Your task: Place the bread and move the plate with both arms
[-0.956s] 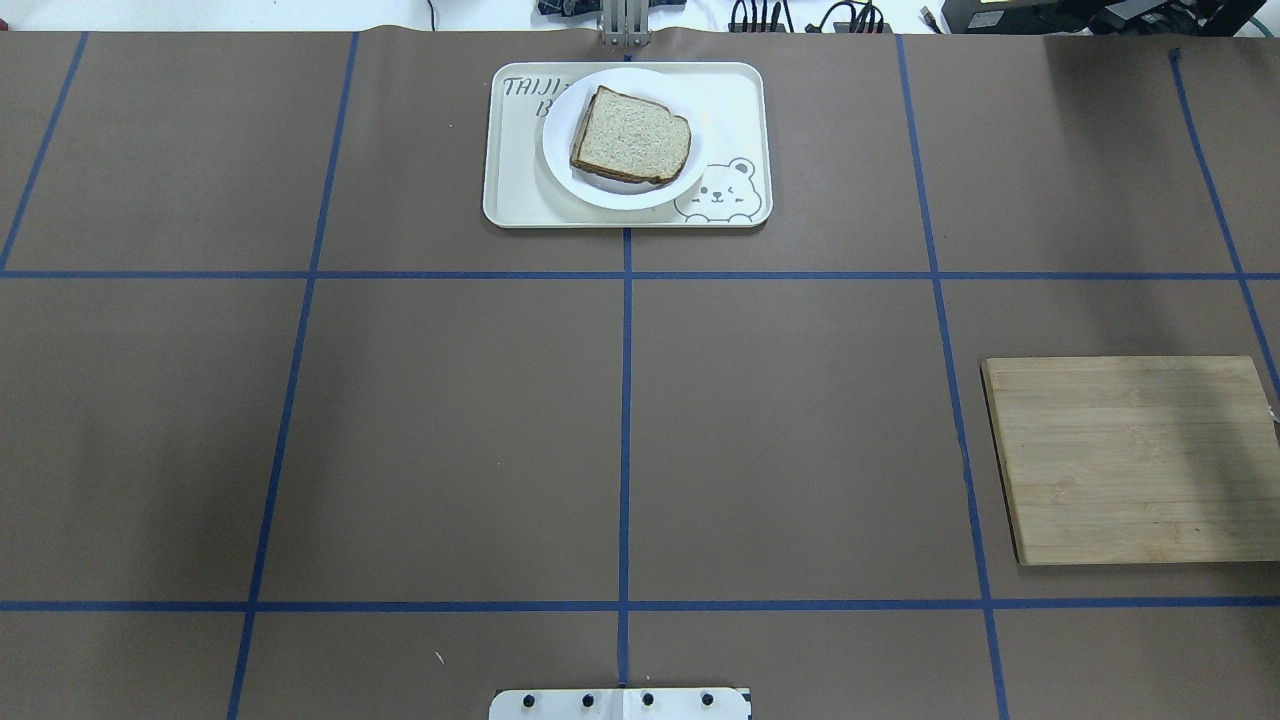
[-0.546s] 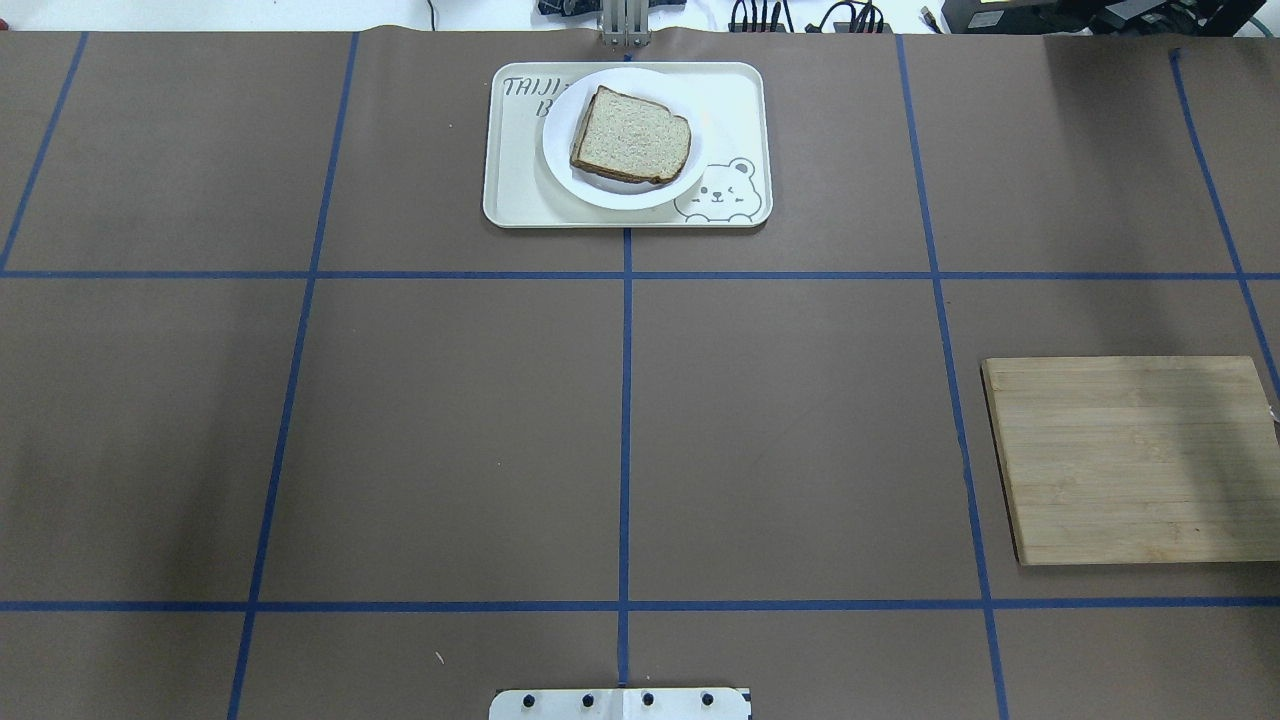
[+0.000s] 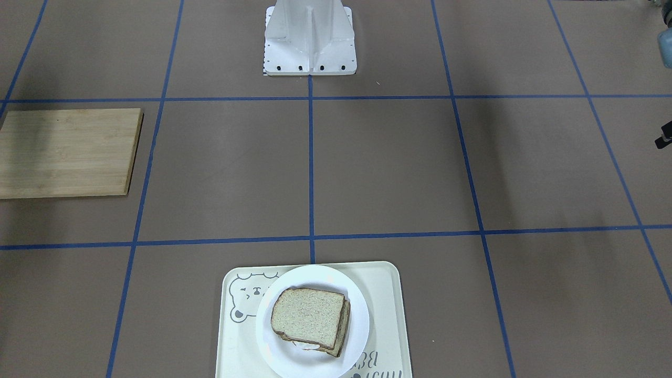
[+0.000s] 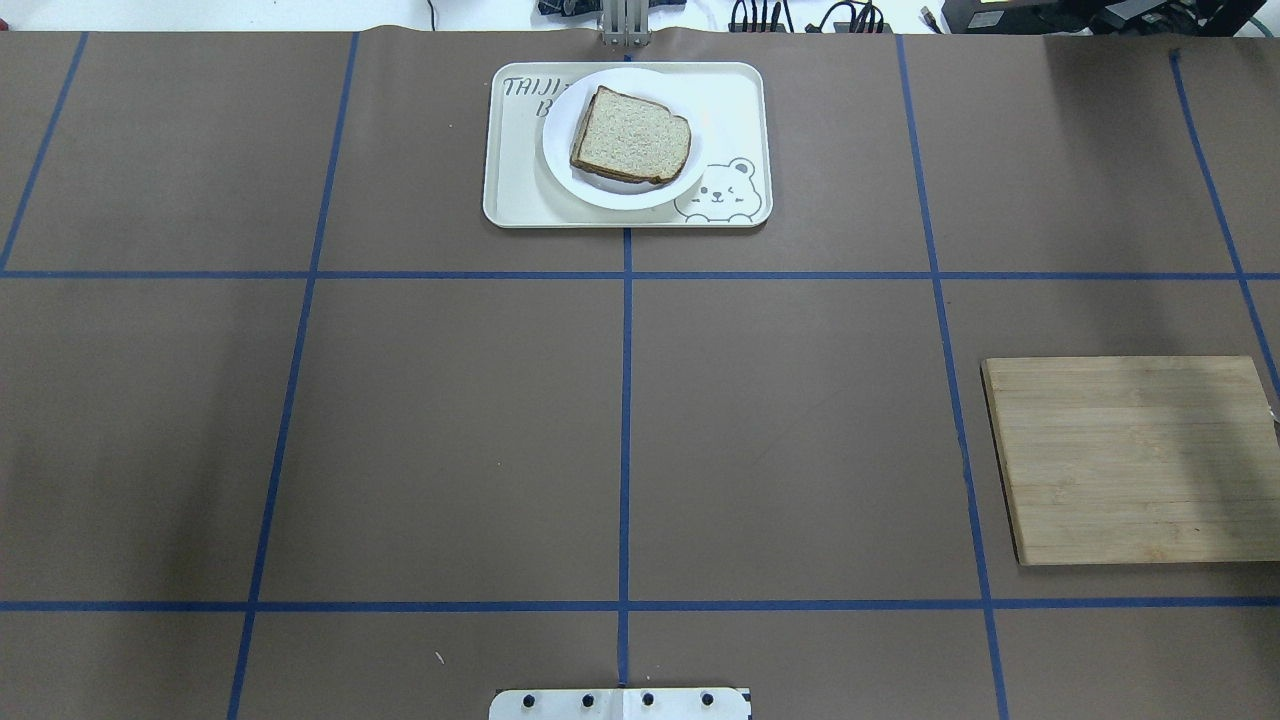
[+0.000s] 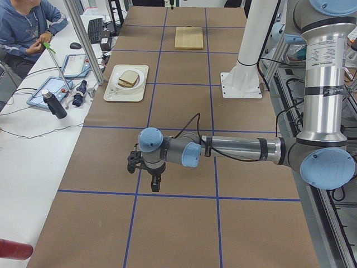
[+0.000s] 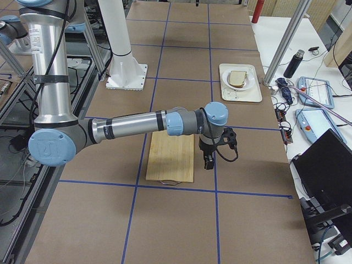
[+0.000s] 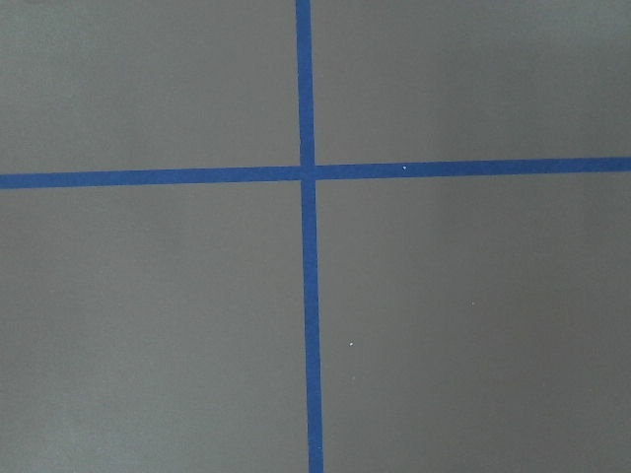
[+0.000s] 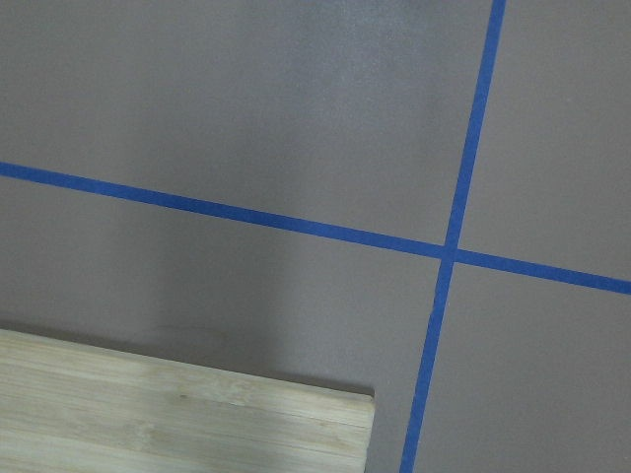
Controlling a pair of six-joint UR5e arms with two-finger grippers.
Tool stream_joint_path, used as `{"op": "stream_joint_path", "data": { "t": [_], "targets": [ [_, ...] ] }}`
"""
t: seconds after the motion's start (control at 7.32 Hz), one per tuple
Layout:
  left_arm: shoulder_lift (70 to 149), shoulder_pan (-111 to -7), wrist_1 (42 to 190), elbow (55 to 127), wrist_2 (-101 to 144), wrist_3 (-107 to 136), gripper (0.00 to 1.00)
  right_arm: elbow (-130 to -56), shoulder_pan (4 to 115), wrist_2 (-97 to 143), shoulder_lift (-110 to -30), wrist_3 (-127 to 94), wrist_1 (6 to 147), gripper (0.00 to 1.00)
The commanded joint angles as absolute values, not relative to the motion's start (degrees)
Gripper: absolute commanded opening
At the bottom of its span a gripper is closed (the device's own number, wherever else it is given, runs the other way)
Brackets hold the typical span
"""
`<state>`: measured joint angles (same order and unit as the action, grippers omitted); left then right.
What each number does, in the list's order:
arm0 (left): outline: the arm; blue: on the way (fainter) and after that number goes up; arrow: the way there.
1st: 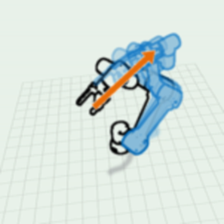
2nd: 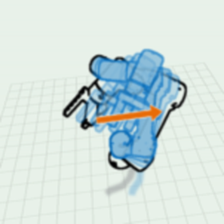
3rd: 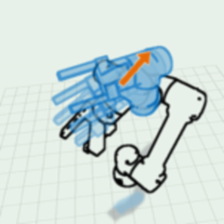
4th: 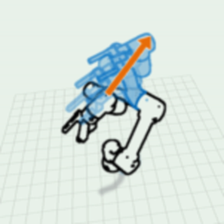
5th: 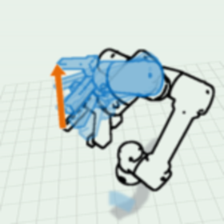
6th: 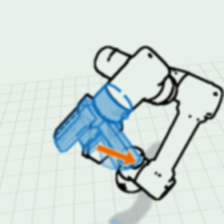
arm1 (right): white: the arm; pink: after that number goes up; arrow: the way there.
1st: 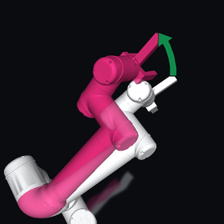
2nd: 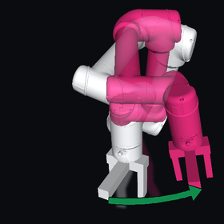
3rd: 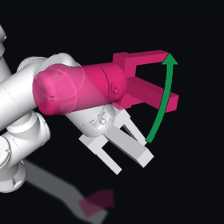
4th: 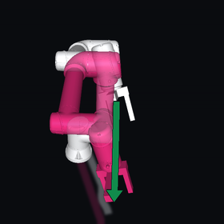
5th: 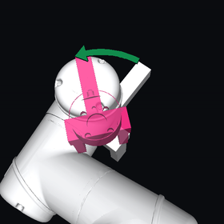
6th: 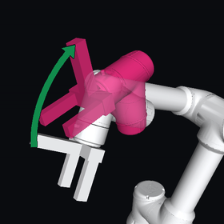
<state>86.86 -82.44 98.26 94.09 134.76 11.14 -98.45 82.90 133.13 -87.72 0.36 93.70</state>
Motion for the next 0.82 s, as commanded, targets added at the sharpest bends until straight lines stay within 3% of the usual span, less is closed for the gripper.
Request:
{"op": "stream_joint_path", "data": {
  "t": [0.0,0.68],
  "targets": [
    [86.92,-82.44,98.26,94.13,134.82,12.74,0.98,-98.53,82.88,133.33,-87.80,0.09,93.69,1.00],
    [86.92,-82.44,98.88,94.66,134.91,12.39,0.98,-97.82,82.79,131.84,-87.98,0.61,93.69,1.00]
  ]
}}
